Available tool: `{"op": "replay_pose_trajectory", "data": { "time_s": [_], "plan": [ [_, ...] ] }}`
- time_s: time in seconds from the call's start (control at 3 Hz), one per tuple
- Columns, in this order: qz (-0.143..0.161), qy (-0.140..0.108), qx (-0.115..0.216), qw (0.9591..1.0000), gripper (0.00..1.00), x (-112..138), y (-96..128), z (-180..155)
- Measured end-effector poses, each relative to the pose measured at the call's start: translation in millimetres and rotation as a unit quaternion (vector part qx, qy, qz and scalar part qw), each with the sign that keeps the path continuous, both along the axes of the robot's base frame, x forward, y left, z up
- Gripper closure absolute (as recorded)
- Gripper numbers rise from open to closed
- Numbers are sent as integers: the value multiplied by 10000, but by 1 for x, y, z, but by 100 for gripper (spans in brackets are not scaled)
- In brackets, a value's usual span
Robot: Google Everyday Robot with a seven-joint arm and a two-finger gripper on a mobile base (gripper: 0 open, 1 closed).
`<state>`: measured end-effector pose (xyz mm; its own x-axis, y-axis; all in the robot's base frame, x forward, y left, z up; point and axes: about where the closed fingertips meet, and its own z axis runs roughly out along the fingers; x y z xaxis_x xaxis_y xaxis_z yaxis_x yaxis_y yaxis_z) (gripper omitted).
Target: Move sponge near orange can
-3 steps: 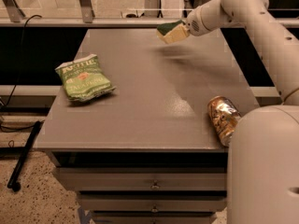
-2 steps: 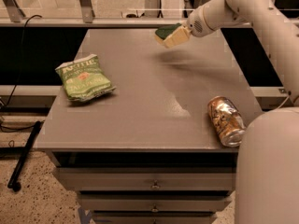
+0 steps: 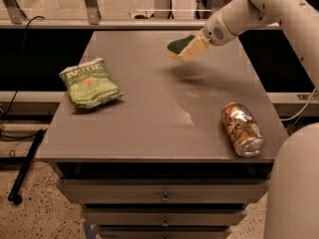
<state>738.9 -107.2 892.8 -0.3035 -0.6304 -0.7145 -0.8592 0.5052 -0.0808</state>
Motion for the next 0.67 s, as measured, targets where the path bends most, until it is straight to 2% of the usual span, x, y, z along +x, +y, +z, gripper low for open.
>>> {"op": "replay_pose_trajectory", "data": {
  "time_s": [0.33, 0.67],
  "plan": [
    [75, 203, -92, 9997, 100, -22, -4, -4],
    [78, 211, -91, 9997, 100, -22, -4, -5]
  ]
}}
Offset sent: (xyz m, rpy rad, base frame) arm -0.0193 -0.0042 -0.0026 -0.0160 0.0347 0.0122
